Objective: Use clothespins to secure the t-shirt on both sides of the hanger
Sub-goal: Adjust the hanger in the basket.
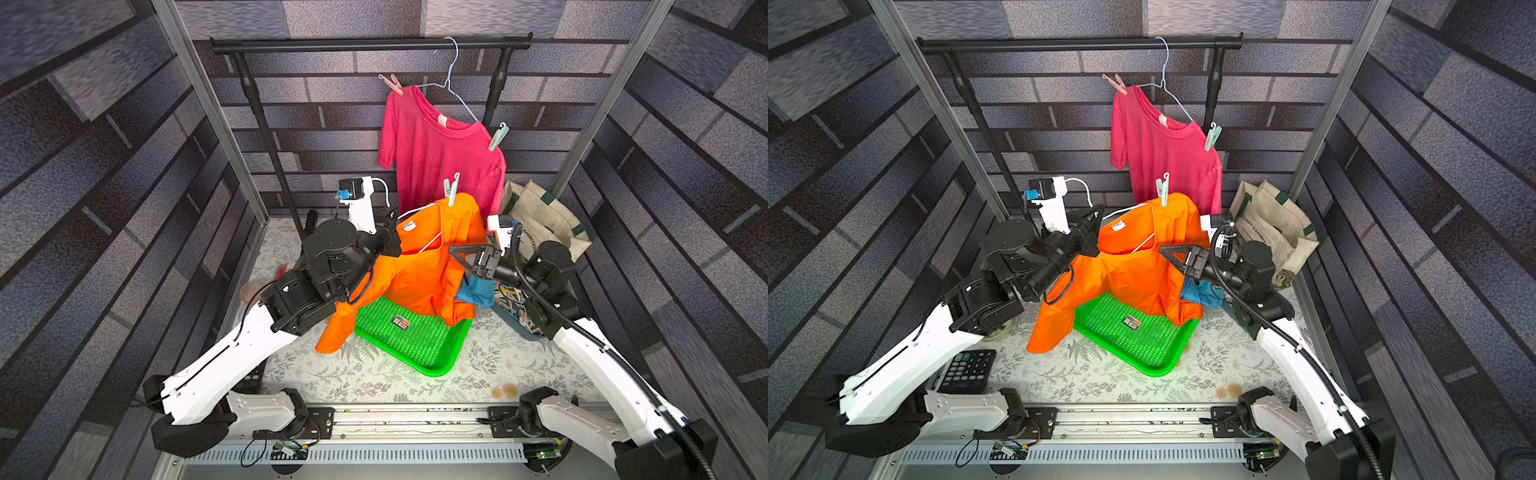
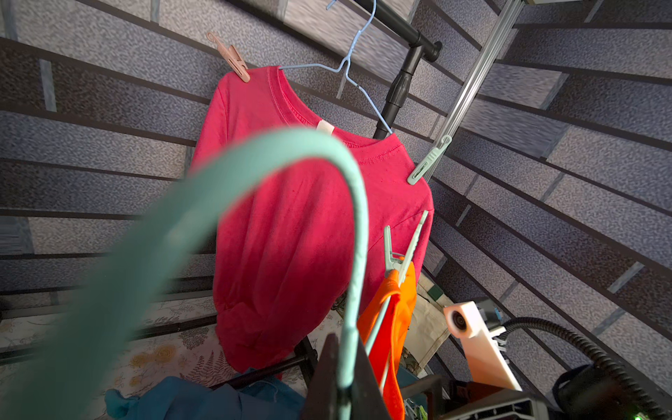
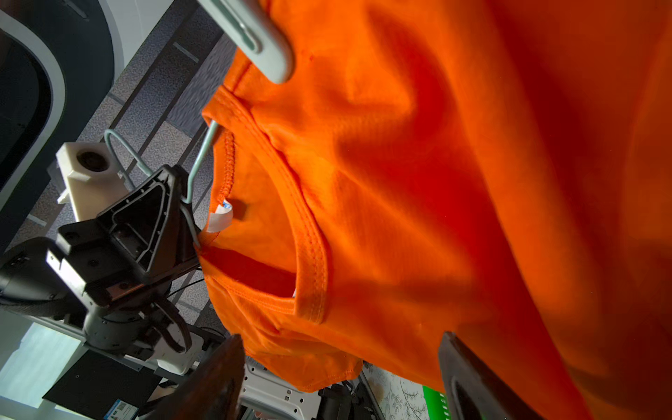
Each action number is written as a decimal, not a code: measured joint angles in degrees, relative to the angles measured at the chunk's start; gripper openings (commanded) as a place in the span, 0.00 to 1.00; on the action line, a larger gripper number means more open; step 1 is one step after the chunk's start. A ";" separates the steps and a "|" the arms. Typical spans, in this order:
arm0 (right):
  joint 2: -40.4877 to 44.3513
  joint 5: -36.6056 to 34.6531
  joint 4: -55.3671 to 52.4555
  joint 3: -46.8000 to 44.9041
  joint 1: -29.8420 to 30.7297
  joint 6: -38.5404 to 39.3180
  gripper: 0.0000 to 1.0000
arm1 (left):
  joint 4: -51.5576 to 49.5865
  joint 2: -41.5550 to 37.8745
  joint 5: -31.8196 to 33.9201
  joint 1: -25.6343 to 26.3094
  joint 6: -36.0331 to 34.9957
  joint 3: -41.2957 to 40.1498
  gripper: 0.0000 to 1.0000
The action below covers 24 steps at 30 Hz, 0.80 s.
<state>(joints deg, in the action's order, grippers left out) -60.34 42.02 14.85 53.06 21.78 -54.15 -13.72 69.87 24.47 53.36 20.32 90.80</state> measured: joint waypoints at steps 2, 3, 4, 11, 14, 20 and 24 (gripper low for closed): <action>-2.99 -1.92 2.84 0.72 1.81 -1.42 0.74 | 0.81 0.07 1.11 0.37 0.04 -0.20 0.00; -4.33 -2.60 4.44 1.05 2.43 -2.43 0.72 | 1.07 0.09 1.42 0.50 0.07 -0.31 0.00; -5.77 -3.30 6.29 1.25 3.06 -3.41 0.71 | 1.38 0.13 1.75 0.63 0.09 -0.48 0.01; -12.94 -6.58 15.54 2.89 7.10 -8.96 0.60 | 3.85 0.98 3.63 0.85 0.81 -2.71 0.02; -14.21 -7.85 16.79 4.22 8.55 -9.62 0.33 | 5.03 1.25 4.35 1.11 1.29 -4.02 0.04; -16.92 -9.77 18.69 5.95 9.07 -11.74 0.00 | 7.37 1.20 4.76 1.33 1.77 -5.33 0.20; -17.94 -9.64 18.82 5.95 9.14 -12.48 0.00 | 9.05 0.37 4.26 1.38 2.19 -6.75 0.60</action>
<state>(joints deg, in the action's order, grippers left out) -78.28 32.38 33.67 59.00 30.92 -66.63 -4.67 70.24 28.73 54.74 22.50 84.05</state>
